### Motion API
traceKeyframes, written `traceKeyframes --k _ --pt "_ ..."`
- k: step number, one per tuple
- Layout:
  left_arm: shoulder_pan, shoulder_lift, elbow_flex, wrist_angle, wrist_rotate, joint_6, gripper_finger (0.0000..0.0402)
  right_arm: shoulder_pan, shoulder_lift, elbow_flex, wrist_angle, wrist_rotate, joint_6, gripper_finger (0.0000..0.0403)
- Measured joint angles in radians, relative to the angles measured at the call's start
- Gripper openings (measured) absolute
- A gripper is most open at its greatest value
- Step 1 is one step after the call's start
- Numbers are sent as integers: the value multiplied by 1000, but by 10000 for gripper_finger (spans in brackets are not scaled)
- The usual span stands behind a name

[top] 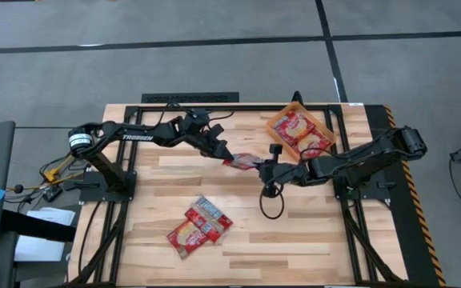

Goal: Sort popcorn bags into baskets
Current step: Put the red popcorn bag into the orange bin

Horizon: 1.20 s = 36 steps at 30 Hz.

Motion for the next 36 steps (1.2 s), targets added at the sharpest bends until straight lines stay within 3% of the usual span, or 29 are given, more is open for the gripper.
traceKeyframes --k 7,12,19,24,31,36 --pt "48 0 0 102 -14 34 86 -9 -2 1 -38 -62 423 8" --pt "114 -1 1 153 31 26 139 10 -1 0 -62 -73 822 10" --pt "168 -1 1 247 31 -5 190 23 -44 -2 -113 44 1292 15" --pt "174 -1 1 289 48 -26 207 -40 -217 0 -252 134 1350 10" --pt "173 -1 1 279 54 -12 210 -156 -538 -4 -696 173 1445 16" --pt "173 -1 1 281 46 -13 210 -171 -708 -109 -803 178 1624 15"
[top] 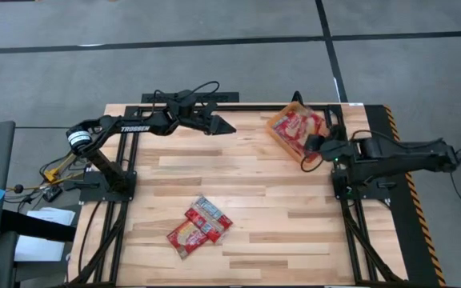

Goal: Sort popcorn bags into baskets
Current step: Put the red popcorn bag into the orange bin

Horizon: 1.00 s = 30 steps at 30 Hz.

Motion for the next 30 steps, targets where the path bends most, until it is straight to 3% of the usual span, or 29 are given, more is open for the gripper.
traceKeyframes --k 9,17,24,30 --pt "-2 0 0 -1 -11 -11 210 -2 -97 -218 -15 79 344 33" --pt "-2 0 0 -1 -14 -10 210 -2 -93 -257 -19 72 329 63" --pt "-2 0 0 -1 -13 -2 210 -2 -93 -257 -28 58 275 153" --pt "19 0 0 -1 55 26 210 -2 -96 -254 -102 38 273 230"
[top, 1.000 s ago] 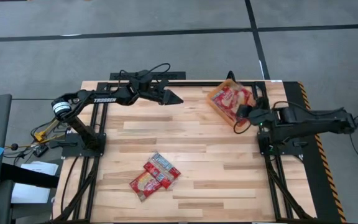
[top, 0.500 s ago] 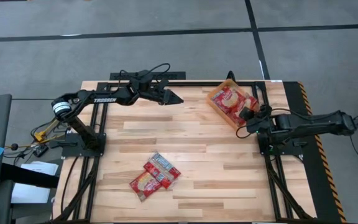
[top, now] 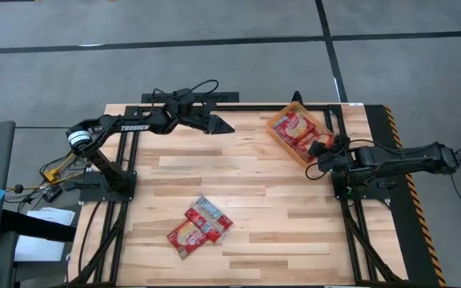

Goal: Sort popcorn bags into baskets
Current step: Put the red popcorn bag into the orange bin

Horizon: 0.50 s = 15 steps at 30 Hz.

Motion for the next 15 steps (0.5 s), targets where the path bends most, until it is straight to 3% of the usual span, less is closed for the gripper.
traceKeyframes --k 6,15 --pt "15 0 0 0 29 2 210 2 1 30 -32 -55 -37 242" --pt "37 0 0 -1 36 9 210 0 2 180 -181 -66 -207 205"
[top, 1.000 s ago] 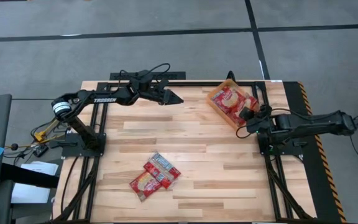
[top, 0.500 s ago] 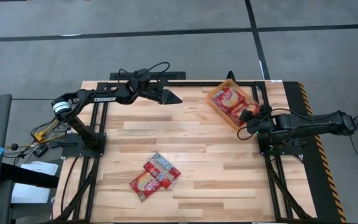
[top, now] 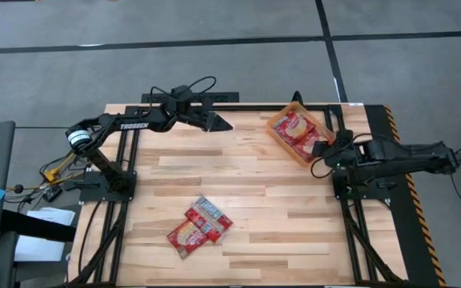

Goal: Sort popcorn bags into baskets
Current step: Put the red popcorn bag into the orange bin

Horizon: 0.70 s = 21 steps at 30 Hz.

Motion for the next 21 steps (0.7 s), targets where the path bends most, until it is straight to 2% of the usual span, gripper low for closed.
traceKeyframes --k 4,10,14,21 --pt "0 0 0 -2 0 4 210 0 0 25 -64 -53 -3 184" --pt "-12 0 0 -71 39 47 210 -4 16 25 -48 -114 -59 147" --pt "-14 1 -1 -172 70 115 210 -37 85 24 -55 -162 -97 119" --pt "-17 1 -1 -254 41 170 210 -104 234 24 -41 -162 -145 90"
